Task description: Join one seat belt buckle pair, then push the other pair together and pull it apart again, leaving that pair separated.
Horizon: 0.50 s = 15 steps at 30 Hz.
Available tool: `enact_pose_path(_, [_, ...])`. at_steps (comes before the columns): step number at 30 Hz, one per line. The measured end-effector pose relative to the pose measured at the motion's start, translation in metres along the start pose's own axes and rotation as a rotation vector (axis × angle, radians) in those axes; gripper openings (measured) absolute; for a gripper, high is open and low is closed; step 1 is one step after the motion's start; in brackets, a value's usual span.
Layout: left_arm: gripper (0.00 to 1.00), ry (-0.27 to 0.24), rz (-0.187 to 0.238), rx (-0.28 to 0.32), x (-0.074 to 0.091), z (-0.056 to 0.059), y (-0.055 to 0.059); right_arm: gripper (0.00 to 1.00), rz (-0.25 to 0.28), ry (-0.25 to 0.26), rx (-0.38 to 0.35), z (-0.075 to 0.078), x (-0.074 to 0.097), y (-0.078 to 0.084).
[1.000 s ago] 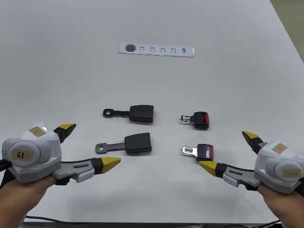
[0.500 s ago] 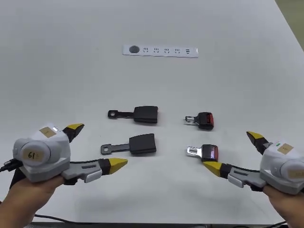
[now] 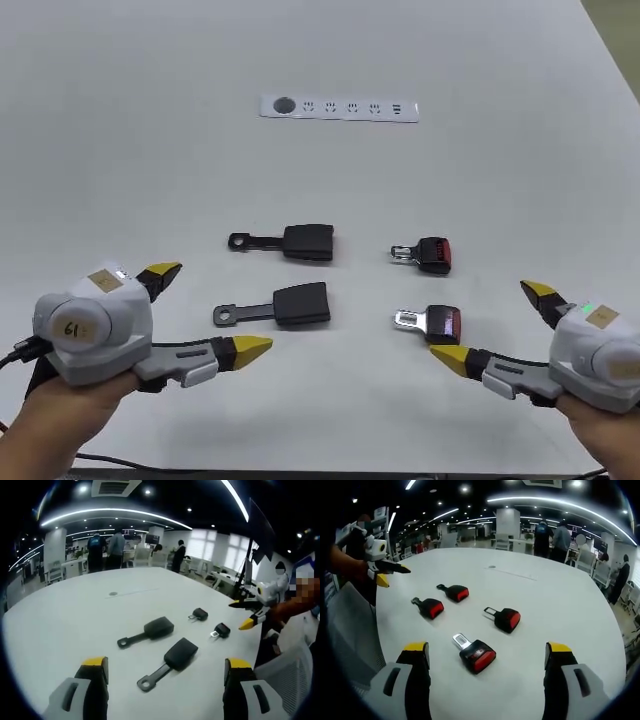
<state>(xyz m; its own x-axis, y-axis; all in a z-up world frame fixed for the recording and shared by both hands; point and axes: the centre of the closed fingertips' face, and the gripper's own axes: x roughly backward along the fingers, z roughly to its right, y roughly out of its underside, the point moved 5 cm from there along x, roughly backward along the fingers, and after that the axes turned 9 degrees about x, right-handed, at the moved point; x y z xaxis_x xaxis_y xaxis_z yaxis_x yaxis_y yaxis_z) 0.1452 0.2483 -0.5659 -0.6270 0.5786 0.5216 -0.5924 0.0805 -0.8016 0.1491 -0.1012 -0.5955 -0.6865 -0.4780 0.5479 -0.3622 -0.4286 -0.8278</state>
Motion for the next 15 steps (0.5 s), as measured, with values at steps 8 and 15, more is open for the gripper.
enact_pose_path(8, [0.98, 0.004, 0.002, -0.004, -0.0010, -0.0007, -0.0003, 0.96, -0.001, -0.005, -0.002, 0.0008, -0.0021, 0.0009])
enact_pose_path(15, [0.97, 0.033, -0.019, -0.046, -0.0050, 0.0035, 0.0001, 0.95, -0.008, -0.028, 0.003, -0.0022, -0.0026, 0.0014])
